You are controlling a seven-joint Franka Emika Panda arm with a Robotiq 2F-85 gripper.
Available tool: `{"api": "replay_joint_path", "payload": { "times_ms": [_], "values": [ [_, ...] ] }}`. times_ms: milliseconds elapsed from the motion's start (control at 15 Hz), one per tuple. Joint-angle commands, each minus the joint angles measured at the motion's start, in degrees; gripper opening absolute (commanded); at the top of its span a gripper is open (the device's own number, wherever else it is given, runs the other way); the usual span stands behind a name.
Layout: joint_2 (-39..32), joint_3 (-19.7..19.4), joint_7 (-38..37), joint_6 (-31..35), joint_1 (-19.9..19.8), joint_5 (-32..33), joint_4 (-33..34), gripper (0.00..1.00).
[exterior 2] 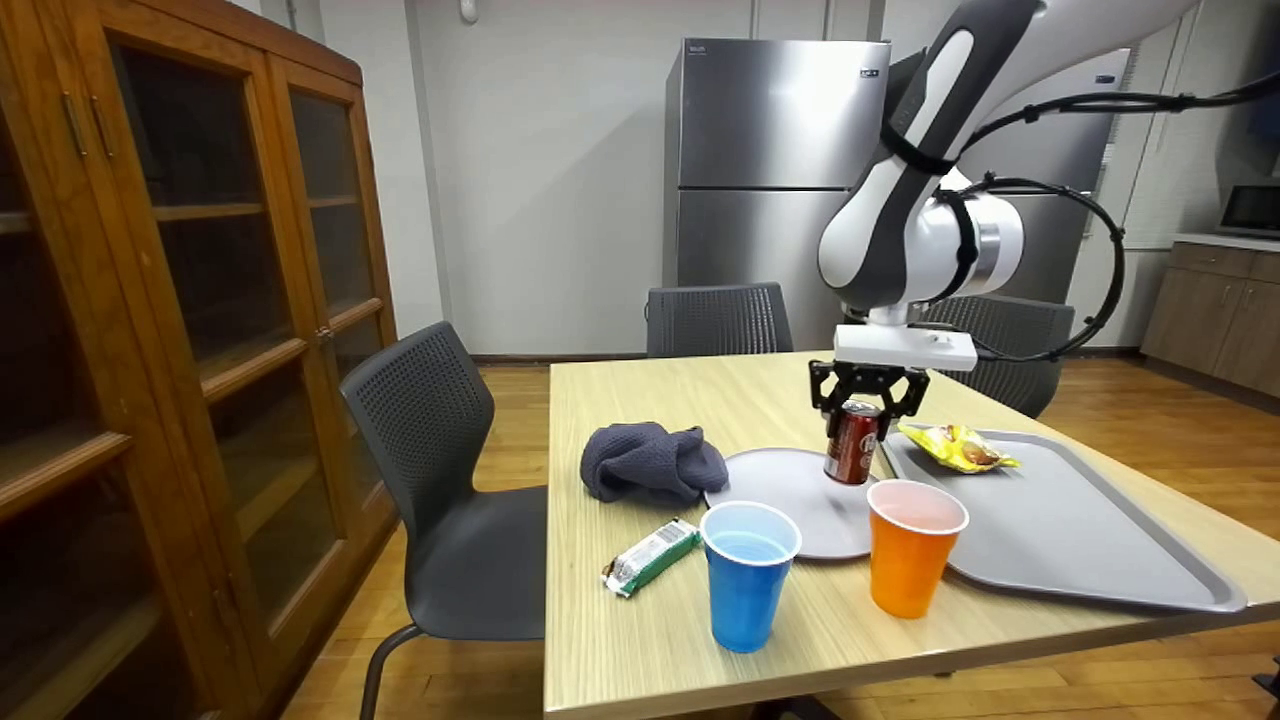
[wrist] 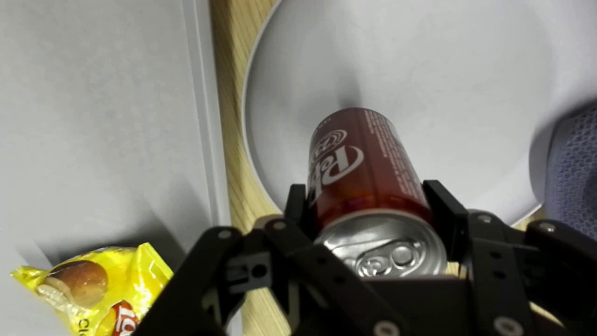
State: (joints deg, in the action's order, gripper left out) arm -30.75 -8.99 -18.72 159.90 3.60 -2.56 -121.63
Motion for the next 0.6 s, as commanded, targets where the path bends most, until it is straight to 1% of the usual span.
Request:
{"api": "replay_joint_path", "payload": {
  "times_ms": [0, 267, 533],
  "values": [
    [1.3, 0.1, 0.2, 1.4, 1.5, 0.9, -1.3, 0.39],
    [0.0, -0.7, -0.5, 4.3, 3.4, 1.4, -1.3, 0.39],
    [-1.3, -1.3, -0.5, 5.2, 4.8, 1.4, -1.1, 0.39]
  ]
}}
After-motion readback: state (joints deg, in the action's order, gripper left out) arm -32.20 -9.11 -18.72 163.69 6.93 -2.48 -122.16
